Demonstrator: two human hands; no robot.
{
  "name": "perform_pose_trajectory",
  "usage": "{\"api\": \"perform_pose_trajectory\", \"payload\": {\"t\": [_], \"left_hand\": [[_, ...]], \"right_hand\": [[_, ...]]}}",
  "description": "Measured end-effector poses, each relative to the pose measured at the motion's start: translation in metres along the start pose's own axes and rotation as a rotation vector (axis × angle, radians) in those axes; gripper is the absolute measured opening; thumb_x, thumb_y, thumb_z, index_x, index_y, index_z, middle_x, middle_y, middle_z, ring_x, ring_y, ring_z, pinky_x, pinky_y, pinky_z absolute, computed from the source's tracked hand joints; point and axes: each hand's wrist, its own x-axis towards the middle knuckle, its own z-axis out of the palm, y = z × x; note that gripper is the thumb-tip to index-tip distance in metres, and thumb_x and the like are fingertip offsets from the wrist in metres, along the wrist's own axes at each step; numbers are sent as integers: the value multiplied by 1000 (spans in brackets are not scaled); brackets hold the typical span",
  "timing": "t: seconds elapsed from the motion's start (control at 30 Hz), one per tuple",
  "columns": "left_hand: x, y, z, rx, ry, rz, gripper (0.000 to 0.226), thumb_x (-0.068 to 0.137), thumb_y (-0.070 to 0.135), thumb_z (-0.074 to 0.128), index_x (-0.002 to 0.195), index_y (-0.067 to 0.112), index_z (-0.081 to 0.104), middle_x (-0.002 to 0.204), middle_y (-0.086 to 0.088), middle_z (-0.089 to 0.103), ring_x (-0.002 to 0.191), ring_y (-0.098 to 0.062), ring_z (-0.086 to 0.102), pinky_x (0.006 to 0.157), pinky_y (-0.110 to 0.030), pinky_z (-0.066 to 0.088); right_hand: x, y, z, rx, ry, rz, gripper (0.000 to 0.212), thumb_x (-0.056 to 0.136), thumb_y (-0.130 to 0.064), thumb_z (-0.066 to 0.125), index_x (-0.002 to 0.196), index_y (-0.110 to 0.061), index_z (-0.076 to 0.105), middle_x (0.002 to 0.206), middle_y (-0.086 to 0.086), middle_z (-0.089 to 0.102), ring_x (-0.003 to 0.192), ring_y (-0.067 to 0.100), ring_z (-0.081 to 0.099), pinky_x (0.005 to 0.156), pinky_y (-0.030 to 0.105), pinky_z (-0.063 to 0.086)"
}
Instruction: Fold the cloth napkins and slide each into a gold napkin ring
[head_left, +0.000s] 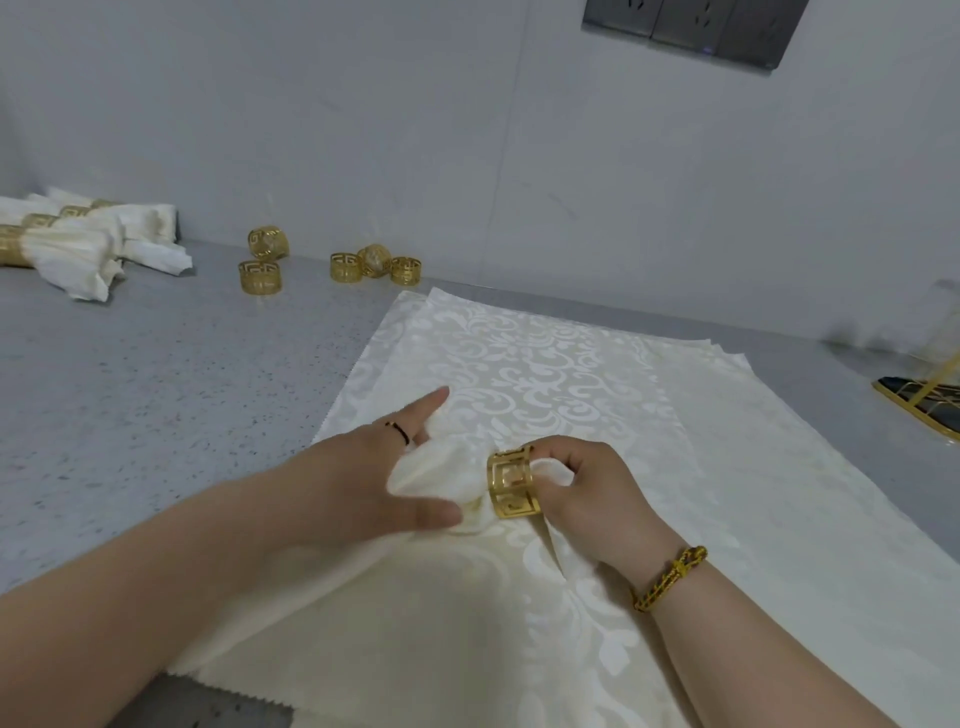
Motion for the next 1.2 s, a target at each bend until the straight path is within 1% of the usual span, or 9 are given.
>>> {"api": "perform_pose_trajectory", "payload": {"t": [0.13, 0.2, 0.33, 0.43, 0.6, 0.7, 0.93, 1.07, 1.2], "left_hand": [[11, 13, -4, 55, 80, 115, 117, 43, 81, 56, 141, 46, 2, 145, 24, 20, 129, 3, 29, 93, -10, 23], [17, 27, 4, 167, 94, 212, 116, 47, 71, 69, 143, 41, 10, 147, 22, 22, 131, 2, 28, 96, -8, 22], [25, 38, 25, 119, 160, 289, 72, 69, 43, 74, 131, 41, 38, 126, 24, 48, 114, 2, 46, 93, -16, 38], [25, 32, 31, 58, 258, 281, 52, 70, 44, 71, 119, 37, 52, 112, 18, 57, 105, 2, 46, 85, -15, 38], [27, 30, 37, 68, 327, 194, 36, 70, 48, 67, 100, 31, 57, 99, 13, 57, 97, 0, 46, 80, -17, 39], [24, 32, 35, 2, 367, 116, 18, 70, 38, 67, 83, 34, 54, 81, 10, 54, 79, -3, 49, 67, -17, 39], [18, 36, 35, -92, 454, -25, 50, 70, 39, 71, 117, 34, 54, 103, 17, 54, 99, -6, 55, 89, -22, 43], [19, 35, 36, -83, 488, -44, 37, 70, 38, 70, 104, 31, 59, 95, 15, 55, 90, -6, 55, 81, -20, 43], [17, 36, 35, -86, 456, -56, 30, 70, 38, 70, 96, 26, 61, 86, 7, 63, 84, -11, 60, 75, -24, 46]], "right_hand": [[3, 3, 6, -34, -9, -45, 41, 84, -4, 52, 52, -29, 48, 51, -28, 55, 59, -10, 53, 57, 5, 38], [3, 2, 9, -24, -1, -58, 29, 78, -15, 54, 55, -31, 51, 56, -22, 59, 63, -12, 55, 59, 4, 39], [3, 1, 11, -46, 12, -73, 27, 78, -12, 54, 58, -30, 52, 74, -16, 55, 72, -12, 53, 64, 2, 37], [2, 1, 12, -71, 24, -70, 14, 65, -25, 47, 57, -35, 52, 78, -20, 54, 86, -7, 49, 71, -3, 31], [1, 3, 9, -81, 35, -147, 16, 63, -23, 55, 51, -33, 60, 98, -23, 43, 102, -14, 34, 78, -9, 21], [1, 7, 8, -164, 88, -327, 24, 62, -34, 50, 82, -32, 62, 99, -22, 43, 102, -21, 32, 85, -7, 19], [2, 10, 7, -122, 131, -401, 18, 67, -32, 51, 82, -26, 60, 86, -23, 47, 88, -10, 46, 77, 4, 34], [2, 11, 11, -152, 181, -473, 6, 71, -23, 50, 75, -22, 55, 87, -20, 43, 82, -6, 47, 72, 13, 41], [0, 8, 9, -114, 135, -328, 12, 72, -14, 60, 62, -18, 57, 82, -16, 46, 78, -12, 48, 70, 3, 36]]}}
